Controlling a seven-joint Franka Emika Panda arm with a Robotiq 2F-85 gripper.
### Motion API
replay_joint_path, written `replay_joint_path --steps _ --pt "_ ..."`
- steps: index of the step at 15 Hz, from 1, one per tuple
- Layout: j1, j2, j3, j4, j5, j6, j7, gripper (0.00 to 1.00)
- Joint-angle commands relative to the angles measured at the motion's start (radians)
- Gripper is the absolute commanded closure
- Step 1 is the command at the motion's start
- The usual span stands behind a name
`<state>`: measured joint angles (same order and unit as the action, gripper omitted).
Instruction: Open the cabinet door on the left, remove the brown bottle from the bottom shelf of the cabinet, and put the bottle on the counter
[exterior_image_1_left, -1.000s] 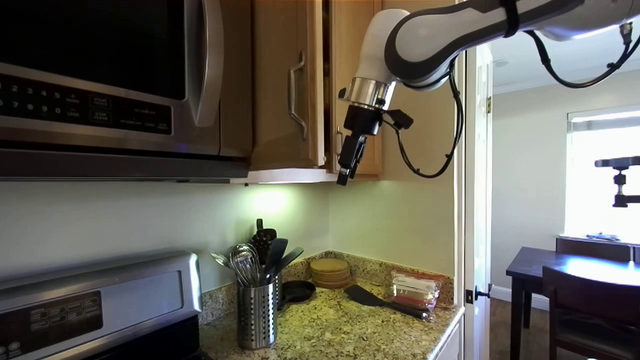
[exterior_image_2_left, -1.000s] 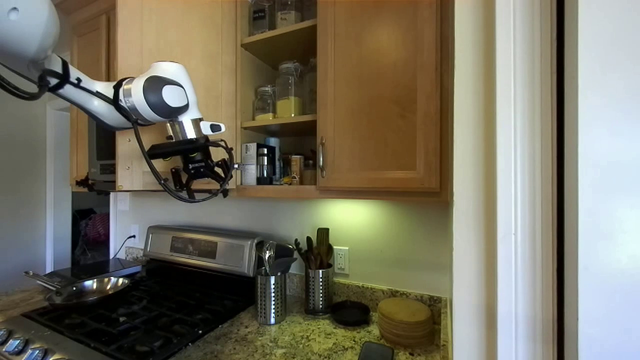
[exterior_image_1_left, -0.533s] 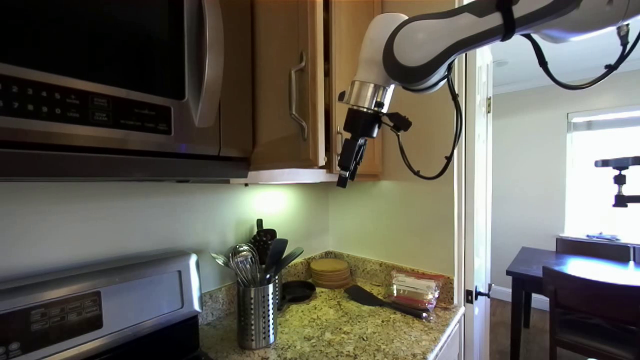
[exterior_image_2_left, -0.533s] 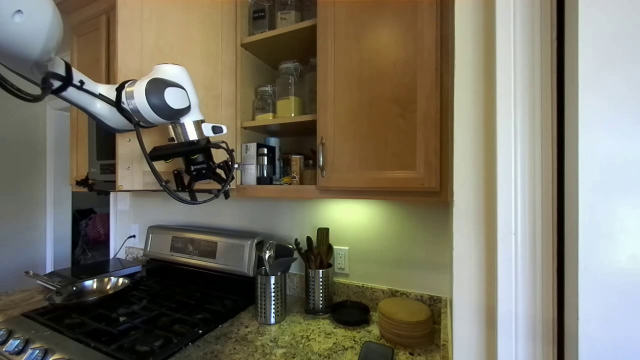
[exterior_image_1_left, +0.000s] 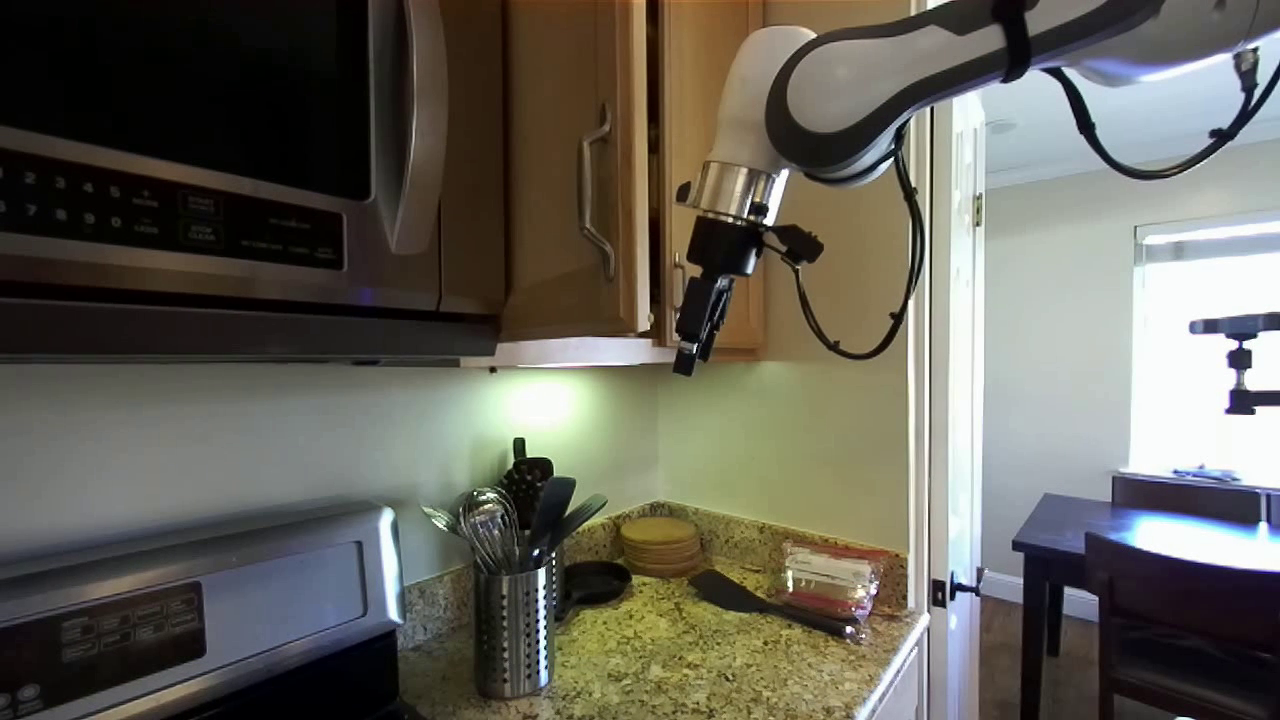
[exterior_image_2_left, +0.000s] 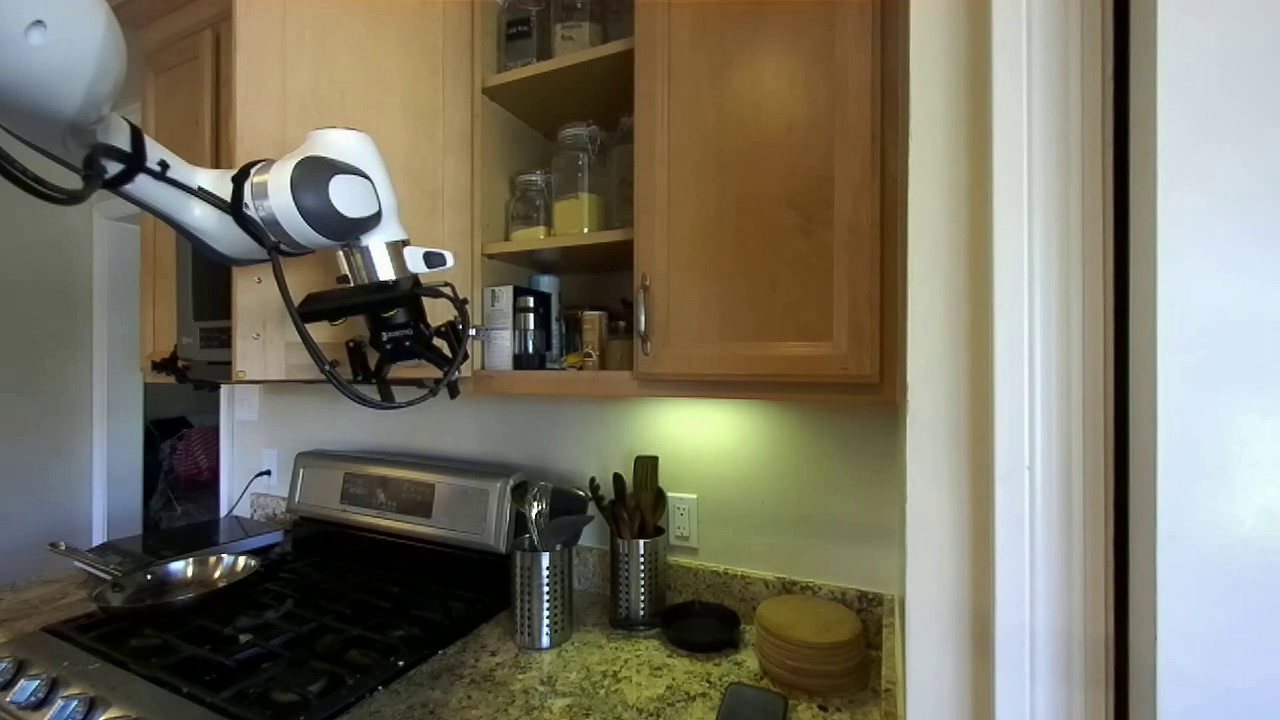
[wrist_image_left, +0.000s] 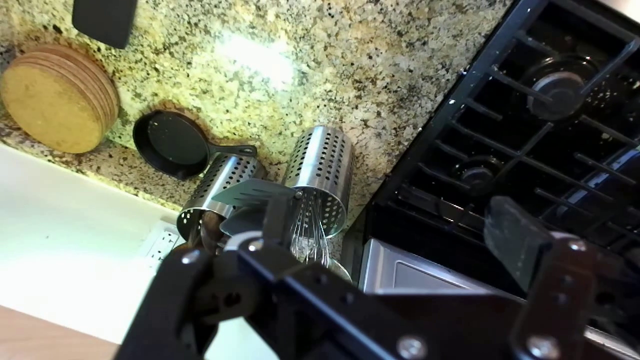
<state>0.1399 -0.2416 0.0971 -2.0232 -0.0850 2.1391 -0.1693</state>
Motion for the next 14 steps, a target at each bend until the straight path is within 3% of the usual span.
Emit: replay_joint_path --steps 1,8,14 --pt "-0.007 0.005 0.004 0.011 -0.003 0.007 0.001 0.0" --pt "-0.062 0.035 -0.031 0.108 -0.048 0.122 0.008 0.0" --pt "-0.12 0.12 -0.045 0.233 -0.129 0.248 0.093 0.0"
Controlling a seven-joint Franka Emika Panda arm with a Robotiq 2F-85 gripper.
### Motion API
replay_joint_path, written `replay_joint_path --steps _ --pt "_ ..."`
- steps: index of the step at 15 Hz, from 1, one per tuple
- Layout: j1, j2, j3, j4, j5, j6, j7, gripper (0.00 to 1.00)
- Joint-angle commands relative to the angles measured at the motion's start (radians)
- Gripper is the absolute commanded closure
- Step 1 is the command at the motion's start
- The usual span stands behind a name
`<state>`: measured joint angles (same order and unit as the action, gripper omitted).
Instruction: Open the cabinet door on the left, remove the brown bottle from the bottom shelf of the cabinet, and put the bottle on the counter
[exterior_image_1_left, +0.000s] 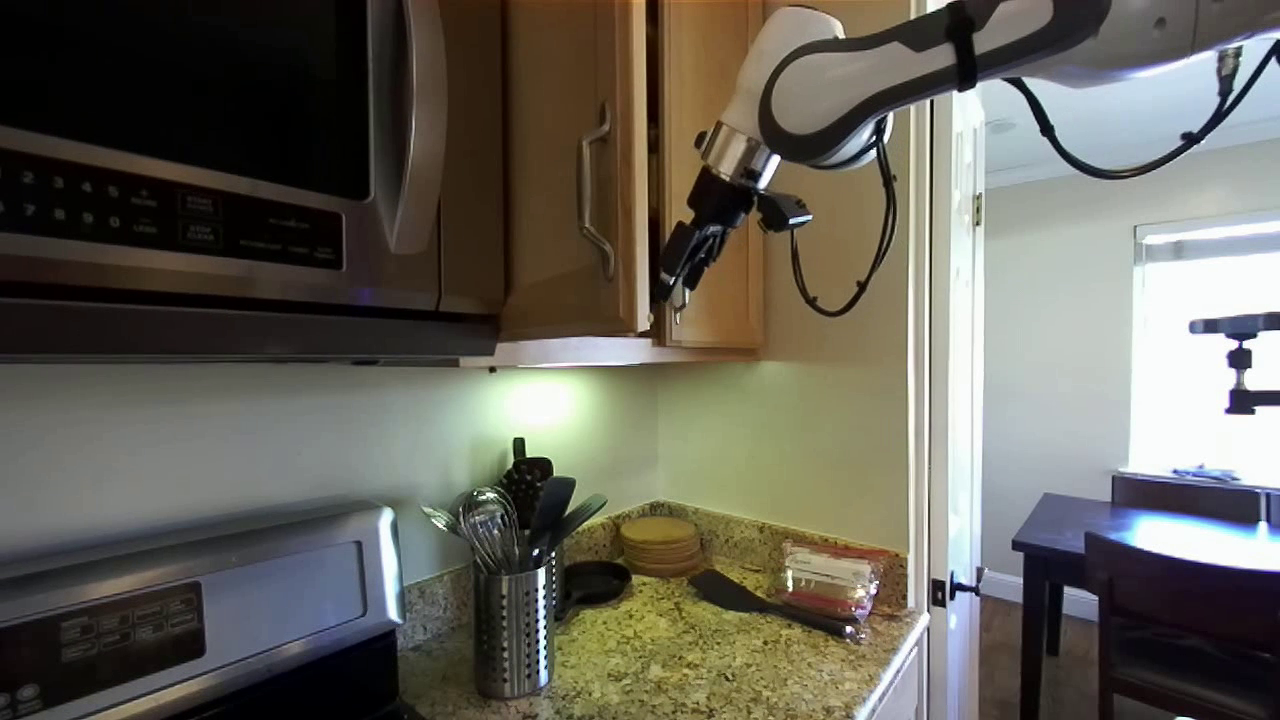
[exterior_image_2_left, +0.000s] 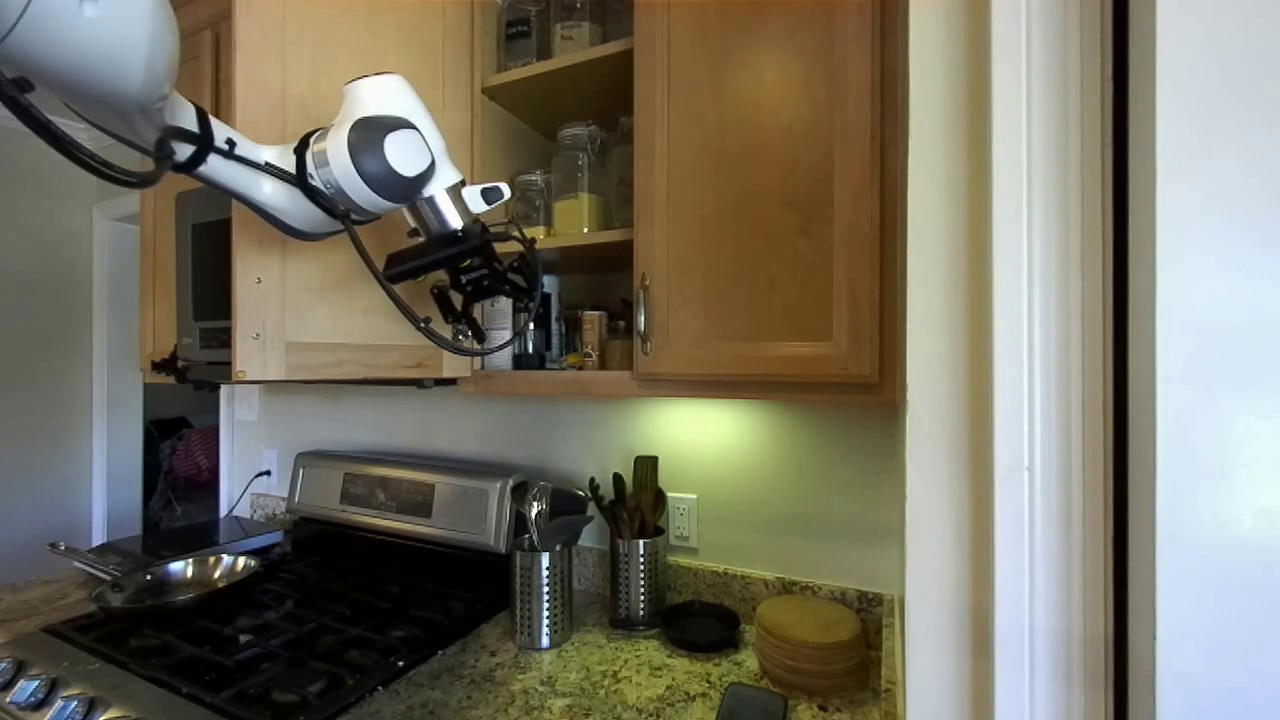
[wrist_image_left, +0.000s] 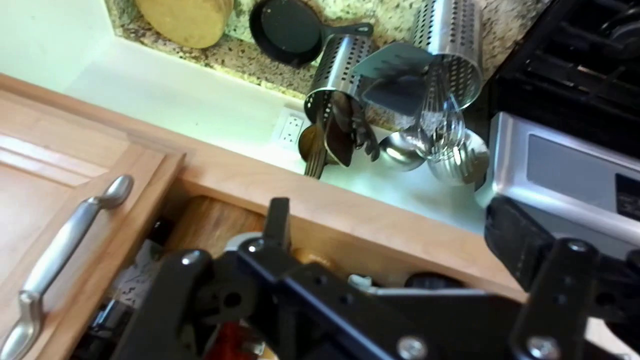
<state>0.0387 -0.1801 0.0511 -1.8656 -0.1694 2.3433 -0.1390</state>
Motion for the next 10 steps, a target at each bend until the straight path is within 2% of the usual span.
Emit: replay_joint_path --steps 1,6,7,10 --pt "-0.022 0.074 0.003 0.096 -0.061 0.052 0.082 0.0" --pt "-0.014 0.129 0.011 0.187 -0.134 0.058 0.165 0.0" --pt "-0.01 0.111 0.005 0.156 -0.097 0.048 0.121 0.0" --pt "-0.009 0.125 0.007 0.18 -0.107 0.048 0.132 0.0"
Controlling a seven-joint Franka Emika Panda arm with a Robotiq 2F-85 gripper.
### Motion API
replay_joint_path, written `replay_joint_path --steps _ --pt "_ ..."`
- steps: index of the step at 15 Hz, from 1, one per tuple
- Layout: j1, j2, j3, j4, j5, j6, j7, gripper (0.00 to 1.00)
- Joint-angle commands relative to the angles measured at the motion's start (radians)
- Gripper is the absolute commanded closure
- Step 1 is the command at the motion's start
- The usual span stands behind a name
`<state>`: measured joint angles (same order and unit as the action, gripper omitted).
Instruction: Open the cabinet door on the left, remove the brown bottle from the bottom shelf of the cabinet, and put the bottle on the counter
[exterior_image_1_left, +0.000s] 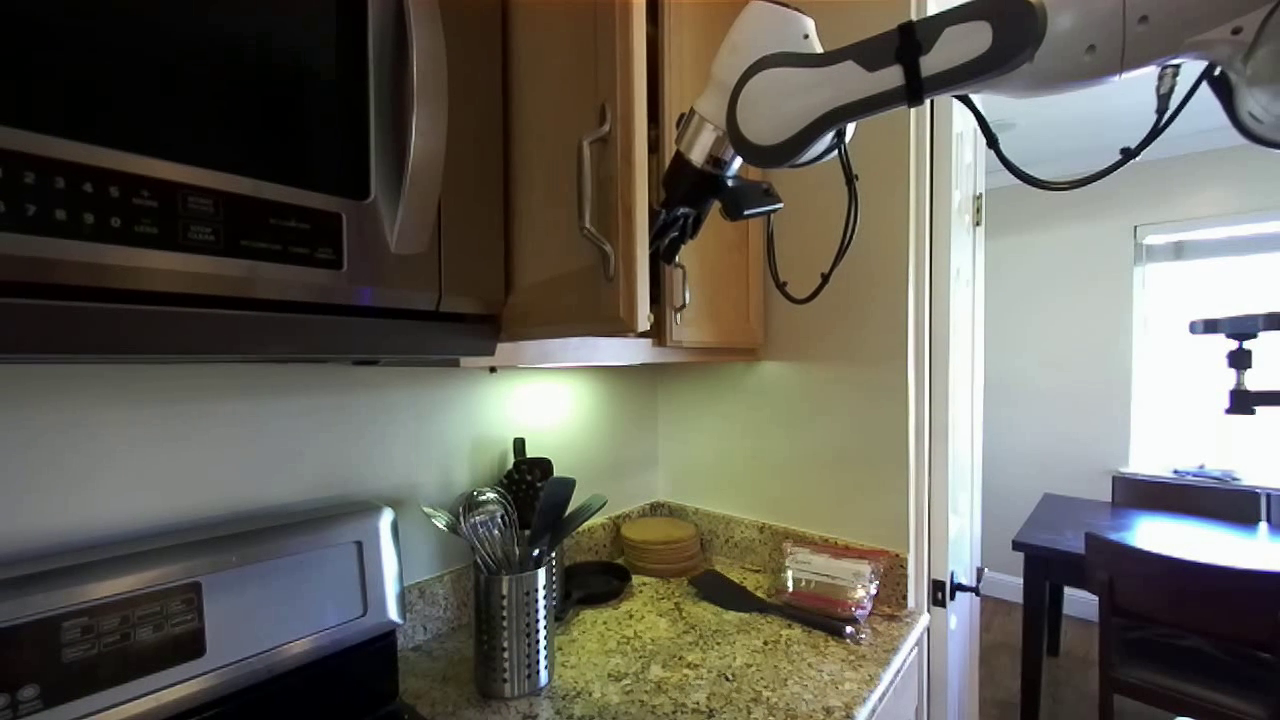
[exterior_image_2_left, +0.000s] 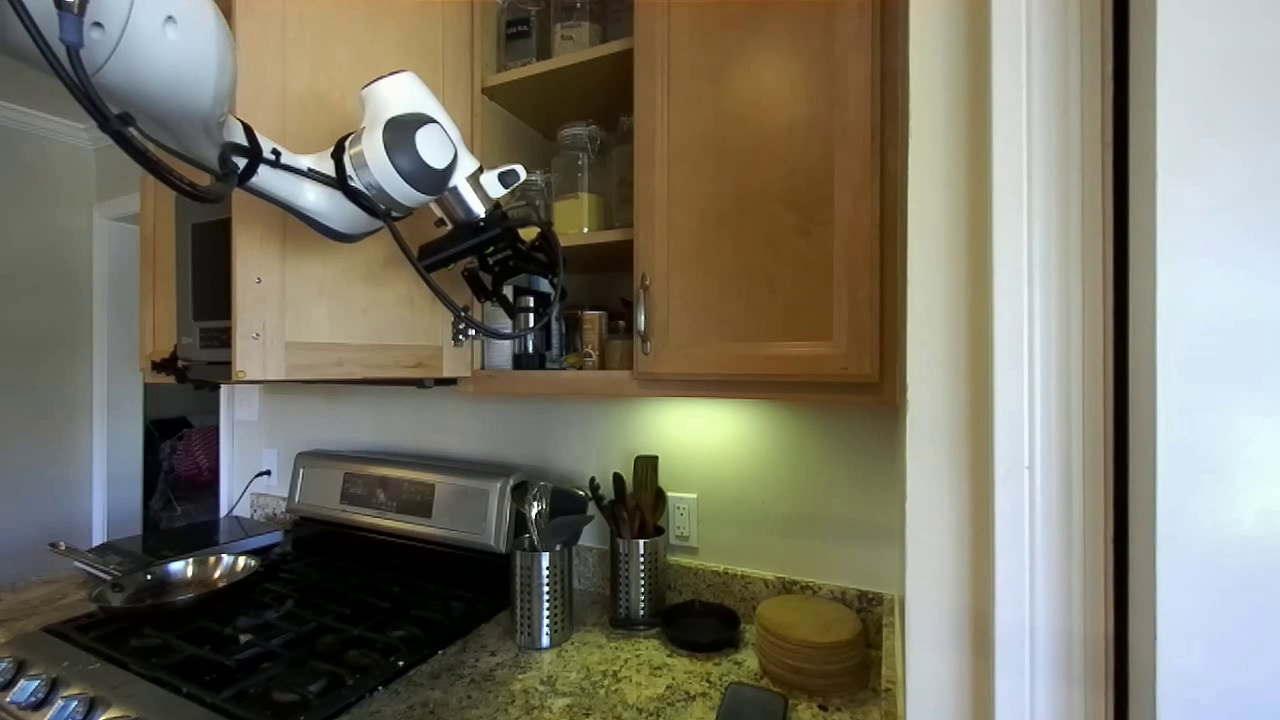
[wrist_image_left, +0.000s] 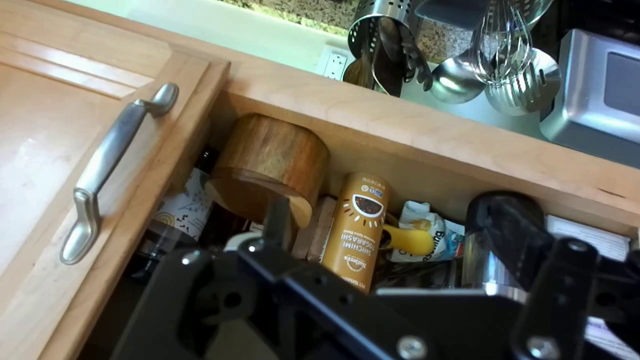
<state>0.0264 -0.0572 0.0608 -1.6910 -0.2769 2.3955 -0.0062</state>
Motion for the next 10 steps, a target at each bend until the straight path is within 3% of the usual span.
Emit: replay_joint_path --steps 1,6,10 --pt "0.004 0.003 -0.003 0.007 0.0 -0.004 0.0 0.0" --pt "0.005 0.01 -0.001 0.011 0.009 -0.002 0.013 0.0" --pt "0.006 0.044 0.005 0.033 -0.046 0.009 0.081 0.0"
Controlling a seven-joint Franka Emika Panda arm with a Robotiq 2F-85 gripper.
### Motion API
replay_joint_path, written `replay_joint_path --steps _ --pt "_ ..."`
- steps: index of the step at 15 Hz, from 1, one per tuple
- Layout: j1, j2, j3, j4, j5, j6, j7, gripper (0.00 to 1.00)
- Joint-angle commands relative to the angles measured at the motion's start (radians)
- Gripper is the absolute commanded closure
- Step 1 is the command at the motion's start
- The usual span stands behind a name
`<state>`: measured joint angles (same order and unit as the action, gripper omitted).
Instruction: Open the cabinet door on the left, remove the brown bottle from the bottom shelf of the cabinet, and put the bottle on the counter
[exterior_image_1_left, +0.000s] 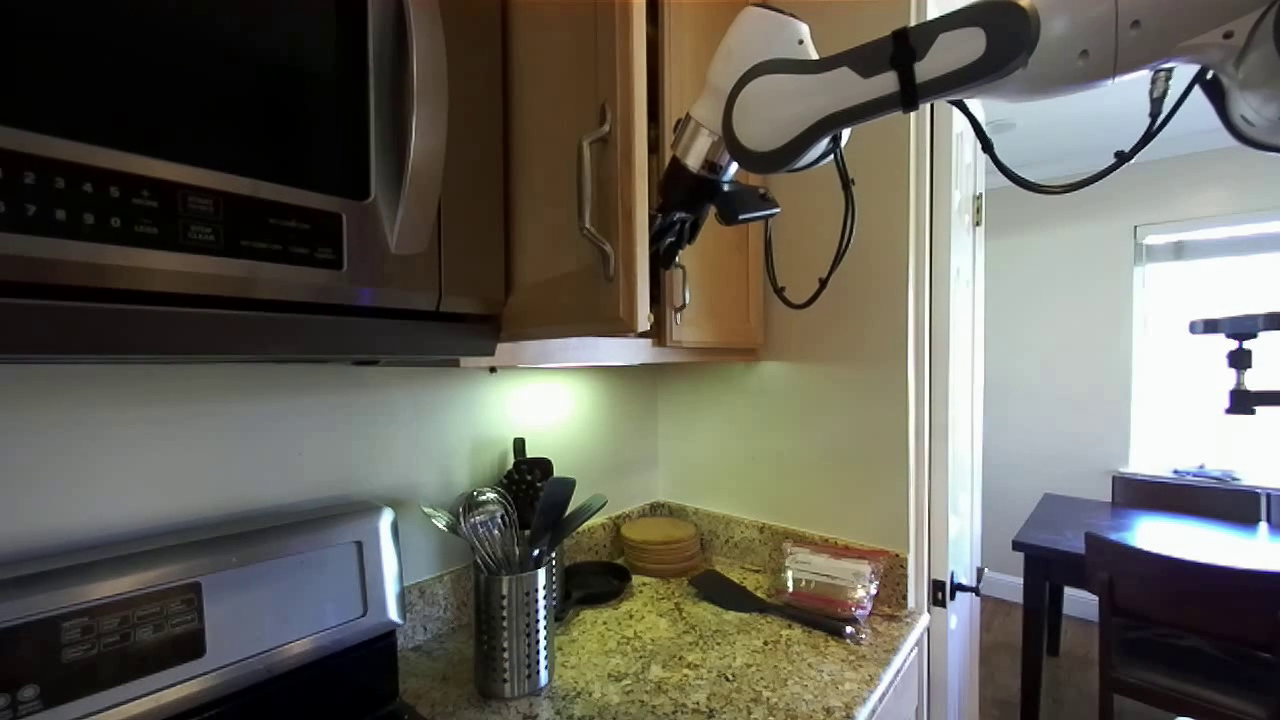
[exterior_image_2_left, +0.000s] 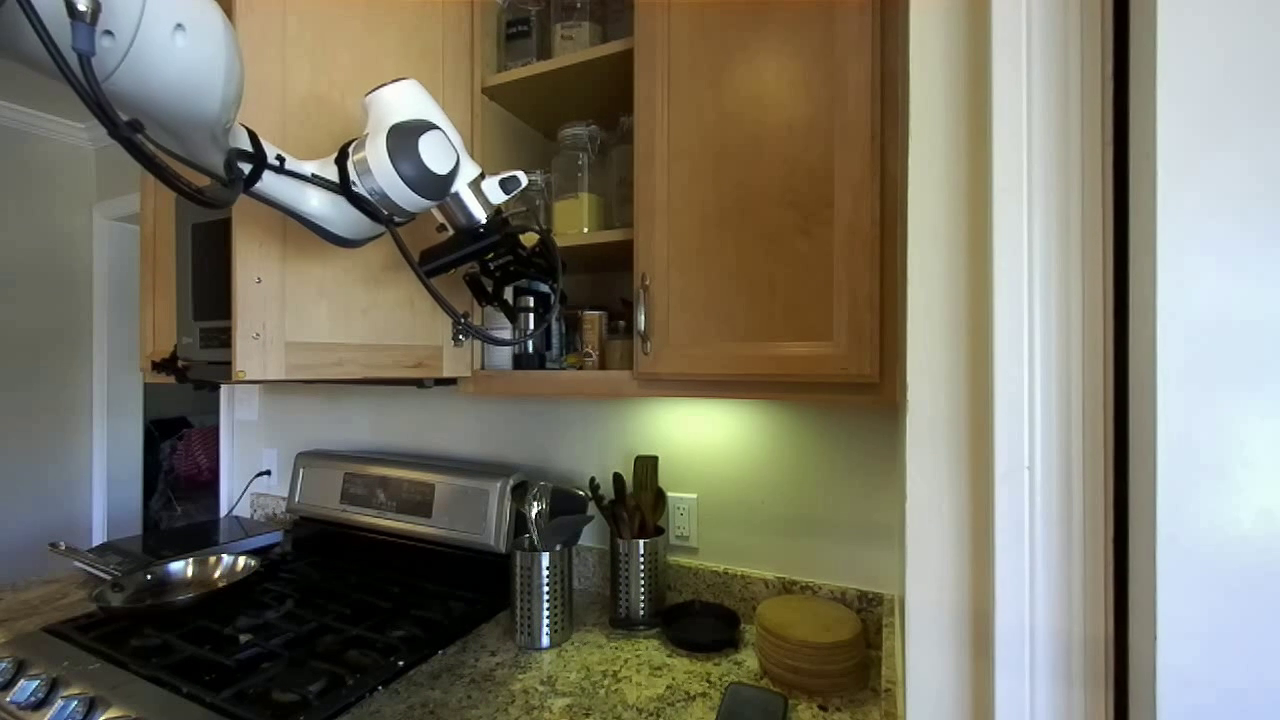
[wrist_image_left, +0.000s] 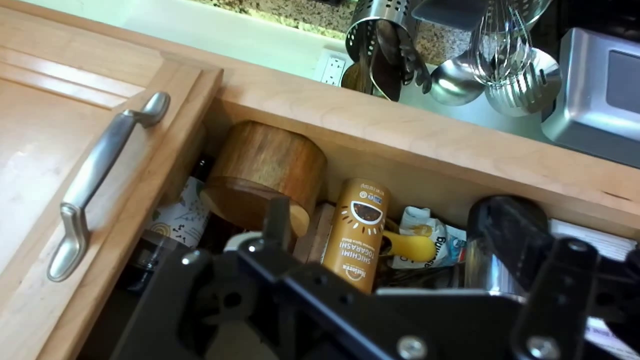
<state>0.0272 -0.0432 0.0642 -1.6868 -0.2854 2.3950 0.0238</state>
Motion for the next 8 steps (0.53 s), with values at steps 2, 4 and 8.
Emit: replay_joint_path --steps 2,4,8 --pt "0.007 0.046 0.003 0.041 -0.048 0.01 0.065 0.0" --pt "0.008 0.065 0.002 0.057 -0.064 0.011 0.087 0.0" --pt "0.013 0.106 -0.003 0.094 -0.072 0.009 0.107 0.0"
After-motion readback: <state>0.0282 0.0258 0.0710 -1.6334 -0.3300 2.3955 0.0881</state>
